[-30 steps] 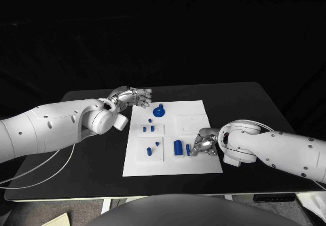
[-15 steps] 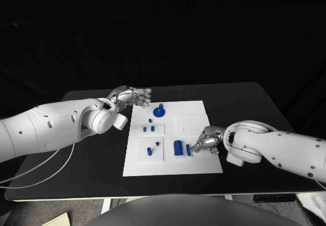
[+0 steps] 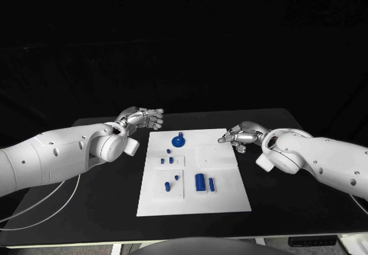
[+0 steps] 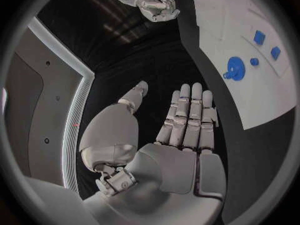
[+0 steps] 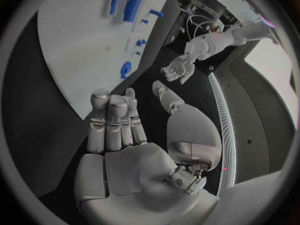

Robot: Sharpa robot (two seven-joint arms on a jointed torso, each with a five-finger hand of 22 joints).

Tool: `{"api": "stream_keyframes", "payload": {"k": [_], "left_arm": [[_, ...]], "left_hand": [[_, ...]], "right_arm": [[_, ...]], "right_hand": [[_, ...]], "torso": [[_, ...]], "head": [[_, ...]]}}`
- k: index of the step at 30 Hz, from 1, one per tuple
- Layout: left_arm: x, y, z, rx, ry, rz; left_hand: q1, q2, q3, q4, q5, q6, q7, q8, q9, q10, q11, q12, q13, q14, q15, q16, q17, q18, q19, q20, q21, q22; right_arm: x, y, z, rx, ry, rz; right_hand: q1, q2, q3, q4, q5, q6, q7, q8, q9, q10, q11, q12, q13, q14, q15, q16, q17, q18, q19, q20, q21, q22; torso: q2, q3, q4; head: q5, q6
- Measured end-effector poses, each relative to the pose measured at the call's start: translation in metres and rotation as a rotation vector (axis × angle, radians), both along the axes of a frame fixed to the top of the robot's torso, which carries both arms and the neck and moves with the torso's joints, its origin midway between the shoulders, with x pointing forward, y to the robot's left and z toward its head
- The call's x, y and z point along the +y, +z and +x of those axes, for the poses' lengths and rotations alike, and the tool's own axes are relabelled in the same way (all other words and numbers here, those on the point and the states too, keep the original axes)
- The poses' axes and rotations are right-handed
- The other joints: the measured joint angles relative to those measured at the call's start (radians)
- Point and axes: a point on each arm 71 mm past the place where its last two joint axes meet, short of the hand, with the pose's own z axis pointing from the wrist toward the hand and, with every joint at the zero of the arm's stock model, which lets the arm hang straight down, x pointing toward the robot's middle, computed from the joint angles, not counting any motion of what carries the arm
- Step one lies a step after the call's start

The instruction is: Assemble the parts on the task board

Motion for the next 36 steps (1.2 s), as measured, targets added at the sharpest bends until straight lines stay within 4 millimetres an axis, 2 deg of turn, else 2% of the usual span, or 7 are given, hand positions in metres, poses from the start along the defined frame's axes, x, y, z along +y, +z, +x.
{"api": "stream_keyframes", "payload": {"k": [9,14,21,27,29,32,36], "left_arm": [[0.021,0.009,0.019,-0.044,0.108,-0.066],[0.029,0.007,0.031,-0.061,0.149,-0.081],[0.03,0.006,0.041,-0.076,0.159,-0.102],[0.025,0.006,0.044,-0.079,0.149,-0.115],[0.025,0.006,0.043,-0.077,0.149,-0.115],[0.023,0.005,0.042,-0.074,0.147,-0.12],[0.009,0.005,0.036,-0.07,0.131,-0.143]], "left_hand": [[0.006,0.016,-0.004,-0.021,0.011,0.004,-0.004,0.004,-0.005,0.003,0.003,0.0,0.0,0.001,0.0,-0.005,0.008,-0.001,0.004,-0.004,-0.008,0.0],[0.001,0.024,-0.009,-0.037,0.011,0.004,-0.004,0.004,-0.008,0.0,0.005,-0.007,-0.003,-0.031,0.007,-0.032,0.008,0.0,-0.01,0.005,-0.03,0.0],[-0.003,0.028,-0.01,-0.055,0.002,-0.018,-0.018,-0.006,-0.02,-0.065,0.0,-0.007,-0.032,-0.089,0.011,-0.082,-0.003,0.0,-0.042,0.009,-0.065,0.0],[-0.022,0.035,-0.017,-0.053,-0.001,-0.037,-0.021,-0.014,-0.031,-0.075,-0.005,-0.009,-0.04,-0.108,0.008,-0.093,-0.013,-0.016,-0.057,0.008,-0.075,-0.004],[-0.221,0.05,-0.101,-0.007,-0.028,-0.214,-0.056,-0.088,-0.129,-0.15,-0.033,-0.027,-0.07,-0.289,-0.023,-0.17,-0.115,-0.016,-0.19,-0.002,-0.162,-0.09],[-0.481,0.066,-0.213,0.059,-0.061,-0.445,-0.102,-0.185,-0.259,-0.447,-0.073,-0.047,-0.109,-0.527,-0.065,-0.273,-0.248,-0.018,-0.362,-0.016,-0.275,-0.234],[-0.678,0.078,-0.298,0.111,-0.087,-0.621,-0.137,-0.258,-0.358,-0.775,-0.102,-0.058,-0.139,-0.709,-0.097,-0.35,-0.351,-0.031,-0.493,-0.026,-0.361,-0.498]], "right_arm": [[-0.015,0.019,0.047,-0.113,-0.153,0.202],[-0.023,0.02,0.061,-0.131,-0.222,0.29],[-0.027,0.012,0.07,-0.126,-0.273,0.379],[-0.033,0.011,0.073,-0.126,-0.285,0.409],[-0.033,0.011,0.073,-0.125,-0.286,0.408],[-0.033,0.012,0.071,-0.125,-0.286,0.41],[-0.027,0.012,0.065,-0.123,-0.279,0.43]], "right_hand": [[0.041,0.041,0.003,-0.049,0.043,-0.08,0.057,-0.024,0.007,-0.21,0.058,-0.152,-0.131,-0.216,0.069,-0.17,-0.096,-0.009,-0.233,0.088,-0.183,-0.056],[0.046,0.046,0.025,-0.054,0.063,-0.096,0.074,-0.018,0.022,-0.311,0.117,-0.397,-0.397,-0.388,0.181,-0.408,-0.253,-0.034,-0.452,0.158,-0.388,-0.158],[0.067,0.067,-0.009,-0.057,0.073,-0.118,0.073,-0.018,-0.018,-0.211,0.148,-0.684,-0.798,-0.417,0.251,-0.692,-0.462,-0.058,-0.551,0.223,-0.577,-0.291],[0.063,0.081,-0.05,-0.049,0.071,-0.132,0.06,-0.015,-0.075,-0.155,0.145,-0.785,-0.948,-0.412,0.25,-0.761,-0.538,-0.058,-0.548,0.243,-0.64,-0.36],[-0.139,0.096,-0.156,0.015,0.019,-0.315,0.022,-0.059,-0.2,-0.369,0.11,-0.842,-1.0,-0.6,0.219,-0.85,-0.639,-0.082,-0.686,0.203,-0.713,-0.576],[-0.402,0.11,-0.292,0.099,-0.053,-0.559,-0.032,-0.118,-0.362,-0.651,0.064,-0.914,-1.06,-0.849,0.171,-0.965,-0.766,-0.138,-0.865,0.142,-0.808,-0.855],[-0.599,0.121,-0.396,0.162,-0.108,-0.745,-0.072,-0.164,-0.486,-0.866,0.029,-0.968,-1.107,-1.038,0.137,-1.052,-0.864,-0.176,-1.001,0.097,-0.88,-1.068]], "torso": [[-0.02,-0.0113,-0.0066],[-0.031,-0.0164,-0.0073],[-0.043,-0.0171,-0.0066],[-0.046,-0.0151,-0.0057],[-0.046,-0.0151,-0.0054],[-0.044,-0.0157,-0.0022],[-0.031,-0.0188,0.0138]], "head": [[-0.002,0.085],[0.005,0.12],[0.014,0.151],[0.021,0.169],[0.021,0.169],[0.016,0.169],[-0.004,0.172]]}}
